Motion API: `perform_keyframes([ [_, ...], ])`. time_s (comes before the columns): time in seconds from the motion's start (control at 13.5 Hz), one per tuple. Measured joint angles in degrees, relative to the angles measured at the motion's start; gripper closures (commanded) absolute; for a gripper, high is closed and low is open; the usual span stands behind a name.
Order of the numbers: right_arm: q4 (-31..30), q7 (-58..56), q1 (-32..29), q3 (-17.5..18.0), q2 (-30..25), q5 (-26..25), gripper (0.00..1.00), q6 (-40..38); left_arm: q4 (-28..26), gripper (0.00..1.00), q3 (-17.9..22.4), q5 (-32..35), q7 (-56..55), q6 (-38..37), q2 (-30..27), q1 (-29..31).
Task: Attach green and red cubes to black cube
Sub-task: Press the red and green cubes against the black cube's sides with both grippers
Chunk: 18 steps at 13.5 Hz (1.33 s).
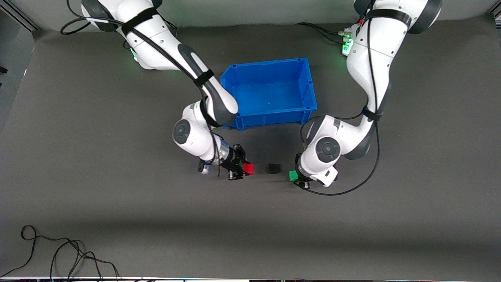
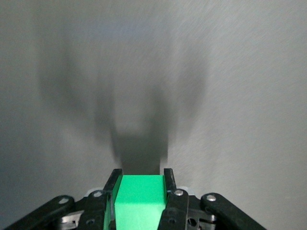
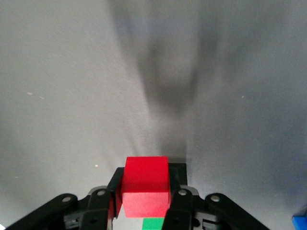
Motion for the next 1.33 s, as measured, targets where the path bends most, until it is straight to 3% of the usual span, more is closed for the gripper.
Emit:
perform_keyframes([
  [0.81, 4.49, 3.4, 3.81, 0.01, 6.52, 0.0, 0.68, 4.66, 0.08, 1.0, -0.01, -0.09, -1.5, 0.19, 0.79, -3.31],
  [0.89, 4.55, 3.4, 3.82, 0.0, 6.6, 0.0, 0.65, 4.69, 0.1, 1.0, -0.01, -0.09, -1.5, 0.19, 0.79, -3.31],
  [0.96, 4.58, 3.4, 3.82, 0.0, 6.69, 0.0, 0.56, 4.69, 0.12, 1.0, -0.01, -0.09, -1.5, 0.19, 0.79, -3.31],
  [1.26, 5.57, 3.4, 3.86, 0.0, 7.71, -0.04, 0.54, 4.79, 0.13, 1.0, -0.01, -0.09, -1.5, 0.16, 0.79, -3.38],
  [1.33, 5.73, 3.4, 3.86, 0.0, 7.81, -0.05, 0.37, 4.83, 0.14, 1.0, -0.01, -0.09, -1.5, 0.16, 0.79, -3.42],
])
